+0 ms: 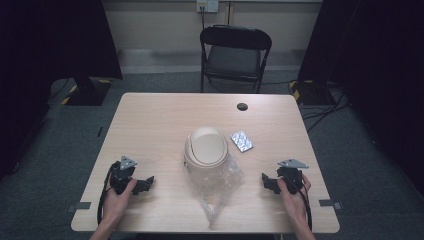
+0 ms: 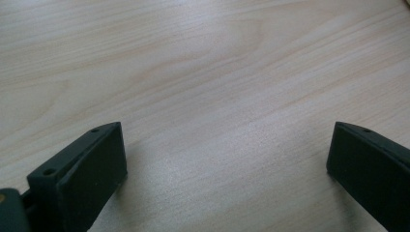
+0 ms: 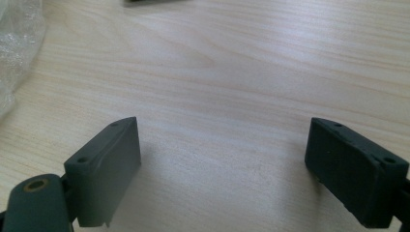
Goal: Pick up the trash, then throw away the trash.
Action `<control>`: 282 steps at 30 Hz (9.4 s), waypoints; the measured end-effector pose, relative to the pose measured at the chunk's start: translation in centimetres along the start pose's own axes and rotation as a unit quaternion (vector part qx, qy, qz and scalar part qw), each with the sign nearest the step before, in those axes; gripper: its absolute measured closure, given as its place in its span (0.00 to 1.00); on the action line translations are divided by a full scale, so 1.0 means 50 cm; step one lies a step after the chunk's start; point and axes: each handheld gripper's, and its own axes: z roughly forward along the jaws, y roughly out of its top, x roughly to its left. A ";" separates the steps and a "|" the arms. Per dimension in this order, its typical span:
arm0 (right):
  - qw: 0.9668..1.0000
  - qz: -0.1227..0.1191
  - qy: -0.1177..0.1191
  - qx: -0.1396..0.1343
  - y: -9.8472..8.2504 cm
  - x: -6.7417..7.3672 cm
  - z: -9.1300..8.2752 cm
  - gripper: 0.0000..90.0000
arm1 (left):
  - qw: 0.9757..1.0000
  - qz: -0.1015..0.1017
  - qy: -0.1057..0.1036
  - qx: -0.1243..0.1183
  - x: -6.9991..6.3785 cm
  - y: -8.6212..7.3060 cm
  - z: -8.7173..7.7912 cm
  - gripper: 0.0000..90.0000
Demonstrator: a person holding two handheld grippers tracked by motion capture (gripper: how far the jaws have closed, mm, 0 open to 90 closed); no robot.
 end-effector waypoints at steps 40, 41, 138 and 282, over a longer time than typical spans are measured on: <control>0.988 -0.036 0.128 -0.076 0.138 0.101 -0.097 0.16 | 1.000 -0.001 -0.002 -0.001 -0.001 -0.001 -0.001 0.00; 0.988 -0.036 0.128 -0.076 0.138 0.101 -0.097 0.16 | 1.000 -0.001 -0.002 -0.001 -0.001 -0.001 -0.001 0.00; 0.975 -0.064 0.182 -0.109 0.277 0.140 -0.093 0.21 | 1.000 0.000 -0.002 -0.001 -0.001 0.000 0.000 0.00; 0.959 -0.122 0.235 -0.103 0.217 0.169 -0.202 0.38 | 1.000 0.004 -0.004 0.001 0.000 -0.001 -0.001 0.00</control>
